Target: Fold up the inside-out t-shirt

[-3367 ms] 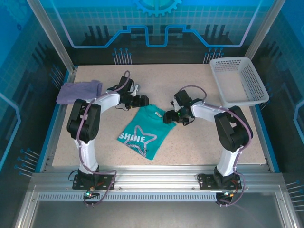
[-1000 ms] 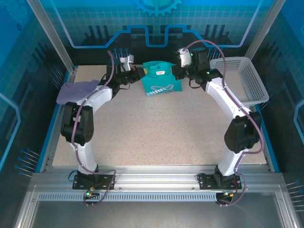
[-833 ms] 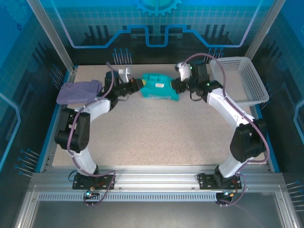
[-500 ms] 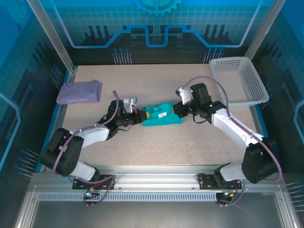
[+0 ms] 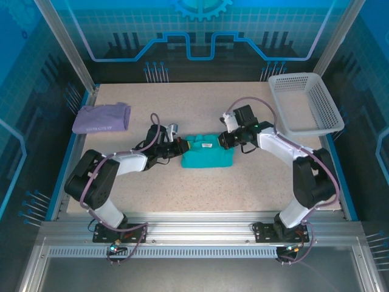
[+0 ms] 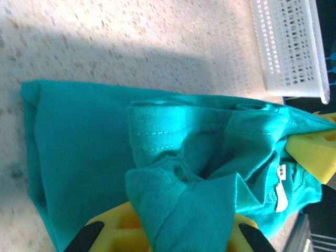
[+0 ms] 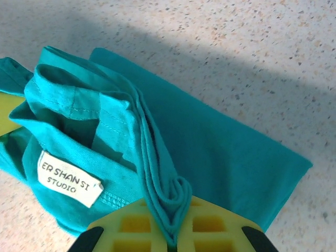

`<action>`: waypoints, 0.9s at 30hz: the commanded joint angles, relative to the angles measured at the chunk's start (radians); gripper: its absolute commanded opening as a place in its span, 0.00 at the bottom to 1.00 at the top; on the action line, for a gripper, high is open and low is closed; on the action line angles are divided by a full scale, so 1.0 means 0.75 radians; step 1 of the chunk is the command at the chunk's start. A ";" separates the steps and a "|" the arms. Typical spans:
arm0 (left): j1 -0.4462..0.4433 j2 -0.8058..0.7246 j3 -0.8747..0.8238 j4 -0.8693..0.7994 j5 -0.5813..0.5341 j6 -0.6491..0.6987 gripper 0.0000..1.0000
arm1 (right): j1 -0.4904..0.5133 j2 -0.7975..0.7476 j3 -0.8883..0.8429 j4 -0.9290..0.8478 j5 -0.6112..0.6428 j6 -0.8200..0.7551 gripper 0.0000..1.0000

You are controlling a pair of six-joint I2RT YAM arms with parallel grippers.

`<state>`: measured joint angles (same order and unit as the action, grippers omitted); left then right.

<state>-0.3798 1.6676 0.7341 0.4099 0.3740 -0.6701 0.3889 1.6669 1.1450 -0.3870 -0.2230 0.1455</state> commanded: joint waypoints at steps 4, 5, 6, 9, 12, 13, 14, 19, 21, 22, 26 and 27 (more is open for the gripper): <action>0.053 0.181 0.196 -0.068 -0.028 0.090 0.12 | -0.058 0.244 0.239 -0.089 0.051 -0.067 0.09; 0.058 0.211 0.231 -0.086 -0.037 0.097 0.14 | -0.064 0.292 0.278 -0.102 0.048 -0.073 0.10; 0.062 0.243 0.266 -0.112 -0.044 0.099 0.15 | -0.066 0.341 0.319 -0.118 0.055 -0.081 0.11; 0.071 0.333 0.380 -0.184 -0.046 0.100 0.23 | -0.074 0.489 0.459 -0.211 0.133 -0.075 0.15; 0.075 0.374 0.485 -0.278 -0.042 0.119 0.34 | -0.090 0.568 0.531 -0.289 0.180 -0.056 0.23; 0.076 0.374 0.510 -0.312 -0.050 0.128 0.37 | -0.095 0.568 0.531 -0.297 0.187 -0.051 0.25; 0.079 0.372 0.530 -0.344 -0.055 0.139 0.40 | -0.099 0.559 0.526 -0.302 0.197 -0.047 0.28; 0.089 0.331 0.577 -0.495 -0.102 0.183 0.54 | -0.103 0.475 0.485 -0.339 0.254 -0.060 0.35; 0.089 0.303 0.581 -0.557 -0.127 0.209 0.60 | -0.106 0.420 0.453 -0.349 0.274 -0.062 0.39; 0.089 0.289 0.578 -0.582 -0.139 0.218 0.63 | -0.107 0.392 0.437 -0.352 0.272 -0.062 0.41; 0.088 0.258 0.583 -0.701 -0.129 0.280 0.79 | -0.111 0.257 0.343 -0.363 0.269 -0.039 0.49; 0.087 0.260 0.591 -0.729 -0.105 0.297 0.81 | -0.110 0.222 0.313 -0.360 0.267 -0.025 0.50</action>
<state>-0.3168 1.9064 1.1496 -0.0216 0.2874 -0.5045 0.3183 1.9221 1.4246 -0.6174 -0.0319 0.1120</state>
